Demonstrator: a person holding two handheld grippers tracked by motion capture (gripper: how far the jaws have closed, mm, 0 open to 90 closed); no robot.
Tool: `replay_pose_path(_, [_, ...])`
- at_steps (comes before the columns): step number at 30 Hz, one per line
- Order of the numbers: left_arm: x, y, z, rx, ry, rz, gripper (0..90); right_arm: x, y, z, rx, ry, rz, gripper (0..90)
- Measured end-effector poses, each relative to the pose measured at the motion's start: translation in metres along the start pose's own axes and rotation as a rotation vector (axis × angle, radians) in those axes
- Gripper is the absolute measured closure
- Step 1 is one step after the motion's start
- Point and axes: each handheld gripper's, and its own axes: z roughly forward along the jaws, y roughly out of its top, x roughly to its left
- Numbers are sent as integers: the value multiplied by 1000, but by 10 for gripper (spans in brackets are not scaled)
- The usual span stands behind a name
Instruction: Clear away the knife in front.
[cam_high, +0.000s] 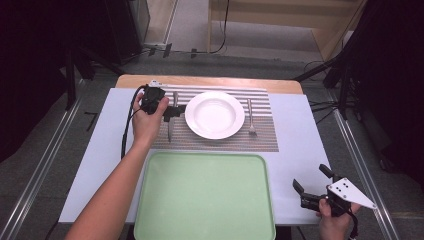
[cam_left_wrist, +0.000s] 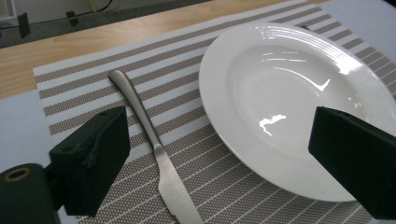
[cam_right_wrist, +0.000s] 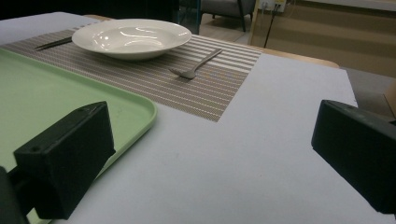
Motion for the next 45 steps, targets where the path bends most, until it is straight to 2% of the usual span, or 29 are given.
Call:
replay_pose_path(5, [2,6,11,70,25,-10,74,0,0,0,0,-1,1,0])
replay_pose_path(6, [3,8,13,84,38,-17,118,0,0,1,1,-1,1,0])
replay_pose_path(7, [5,10,17,107,35,-44,142,-1,0,1,3,-2,4,0])
replay_pose_path(8, [5,10,17,107,35,-44,152,-1,0,1,3,-2,4,0])
replay_pose_path(9, [8,12,21,124,45,-69,190,0,-1,1,6,-2,11,0])
replay_pose_path(11, [9,13,23,133,52,-81,262,-1,-1,1,7,-3,9,0])
replay_pose_path(13, [10,15,27,154,64,-89,283,-1,-1,1,7,-3,10,0])
replay_pose_path(19, [12,19,39,230,103,-100,396,-1,-1,2,12,1,2,0])
replay_pose_path(23, [13,20,46,267,139,-102,396,-2,-1,3,15,-3,-1,0])
replay_pose_path(26, [15,20,51,293,170,-111,432,-1,-1,4,18,0,5,0])
replay_pose_path(28, [17,19,54,303,166,-112,451,-1,-1,4,19,1,-3,0])
replay_pose_path(31, [22,17,58,318,138,-148,458,0,-1,5,22,5,-3,0])
replay_pose_path(33, [24,15,60,331,162,-153,504,-1,-1,5,25,3,-8,0])
replay_pose_path(37, [28,12,64,357,172,-156,554,-1,-2,6,28,1,0,0])
replay_pose_path(39, [29,11,65,364,155,-163,563,-1,-2,7,33,2,-1,0])
replay_pose_path(40, [28,11,67,371,150,-162,599,-1,-2,7,33,4,0,0])
replay_pose_path(45, [25,9,74,389,174,-136,638,0,-2,8,36,3,2,0])
